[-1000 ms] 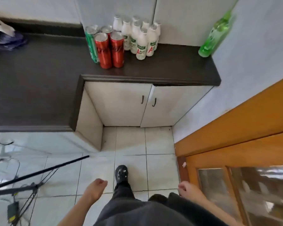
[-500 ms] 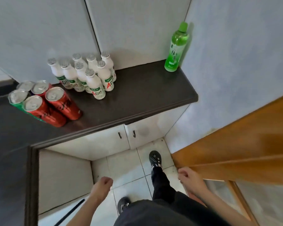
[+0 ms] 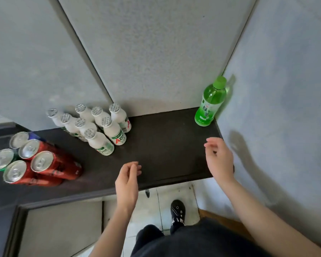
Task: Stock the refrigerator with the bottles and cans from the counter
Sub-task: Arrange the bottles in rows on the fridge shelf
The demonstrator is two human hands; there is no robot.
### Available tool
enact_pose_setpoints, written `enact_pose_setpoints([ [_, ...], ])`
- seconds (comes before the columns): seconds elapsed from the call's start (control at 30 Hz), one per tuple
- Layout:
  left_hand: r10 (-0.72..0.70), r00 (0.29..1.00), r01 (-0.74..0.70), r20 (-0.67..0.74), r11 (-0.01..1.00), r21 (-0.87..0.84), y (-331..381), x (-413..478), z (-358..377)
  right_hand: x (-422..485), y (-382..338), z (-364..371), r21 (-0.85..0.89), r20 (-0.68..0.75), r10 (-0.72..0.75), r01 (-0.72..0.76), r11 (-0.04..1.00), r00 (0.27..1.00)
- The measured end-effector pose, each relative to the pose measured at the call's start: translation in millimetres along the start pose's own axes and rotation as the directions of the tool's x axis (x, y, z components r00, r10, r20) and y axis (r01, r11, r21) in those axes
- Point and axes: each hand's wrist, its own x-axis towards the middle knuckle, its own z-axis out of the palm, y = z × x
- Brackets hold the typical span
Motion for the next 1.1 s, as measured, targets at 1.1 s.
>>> enact_pose_setpoints([
  [1.1, 0.349, 0.86, -0.382, 0.373, 0.924, 0.016, 107.9, 59.3, 51.9, 91.8, -87.3, -32.5, -0.032, -0.061, -0.243, 0.241, 0.97, 0.968],
])
